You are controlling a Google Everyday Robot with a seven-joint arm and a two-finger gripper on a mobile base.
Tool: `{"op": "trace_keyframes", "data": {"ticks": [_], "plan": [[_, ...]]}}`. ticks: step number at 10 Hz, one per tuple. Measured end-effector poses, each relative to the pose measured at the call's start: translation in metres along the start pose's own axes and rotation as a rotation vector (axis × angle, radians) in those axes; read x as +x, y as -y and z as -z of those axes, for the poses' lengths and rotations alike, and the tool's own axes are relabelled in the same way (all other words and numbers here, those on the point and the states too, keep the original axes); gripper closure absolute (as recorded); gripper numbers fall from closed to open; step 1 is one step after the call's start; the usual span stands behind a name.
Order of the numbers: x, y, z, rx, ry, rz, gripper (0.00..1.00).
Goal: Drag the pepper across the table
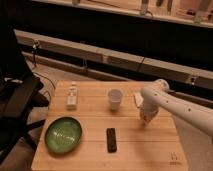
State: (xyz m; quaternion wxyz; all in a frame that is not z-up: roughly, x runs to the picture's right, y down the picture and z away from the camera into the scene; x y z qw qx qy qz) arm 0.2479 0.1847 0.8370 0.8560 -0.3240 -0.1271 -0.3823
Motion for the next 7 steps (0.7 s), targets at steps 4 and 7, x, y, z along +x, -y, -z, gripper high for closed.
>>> {"op": "trace_keyframes", "data": {"ticks": [4,7], "plan": [[0.0038,0.0051,0.002,0.002,-0.003,0.005,1.0],[0.0058,0.0085,0.003,0.005,-0.006,0.007,1.0]]}}
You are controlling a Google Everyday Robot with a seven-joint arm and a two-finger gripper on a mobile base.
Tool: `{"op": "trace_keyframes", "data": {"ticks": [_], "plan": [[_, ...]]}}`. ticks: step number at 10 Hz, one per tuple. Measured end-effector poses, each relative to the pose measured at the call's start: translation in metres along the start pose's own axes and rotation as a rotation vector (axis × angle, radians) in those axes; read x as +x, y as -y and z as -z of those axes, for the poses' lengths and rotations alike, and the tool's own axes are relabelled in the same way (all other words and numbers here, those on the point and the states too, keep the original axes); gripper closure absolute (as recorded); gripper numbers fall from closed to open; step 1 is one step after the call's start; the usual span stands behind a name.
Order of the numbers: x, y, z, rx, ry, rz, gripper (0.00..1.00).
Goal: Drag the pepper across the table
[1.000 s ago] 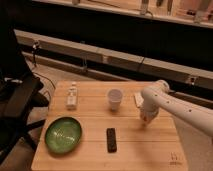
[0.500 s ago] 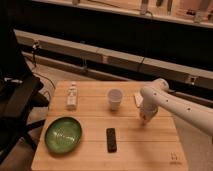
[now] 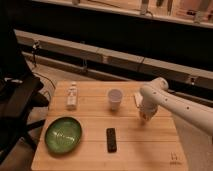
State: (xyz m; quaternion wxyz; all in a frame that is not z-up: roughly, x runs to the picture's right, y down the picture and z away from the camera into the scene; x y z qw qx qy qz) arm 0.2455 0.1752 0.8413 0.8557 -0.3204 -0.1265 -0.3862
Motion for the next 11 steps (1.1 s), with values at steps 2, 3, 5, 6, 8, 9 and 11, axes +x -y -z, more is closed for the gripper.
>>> {"op": "trace_keyframes", "data": {"ticks": [2,3,5,6,8,9,11], "plan": [[0.002,0.003,0.001,0.002,-0.002,0.001,1.0],[0.003,0.004,0.002,0.003,-0.003,0.002,1.0],[0.004,0.005,0.002,0.004,-0.004,0.002,1.0],[0.004,0.006,0.002,0.005,-0.004,0.002,1.0],[0.006,0.009,0.003,0.007,-0.006,0.004,1.0],[0.007,0.01,0.004,0.007,-0.007,0.005,1.0],[0.008,0.011,0.004,0.008,-0.007,0.005,1.0]]}}
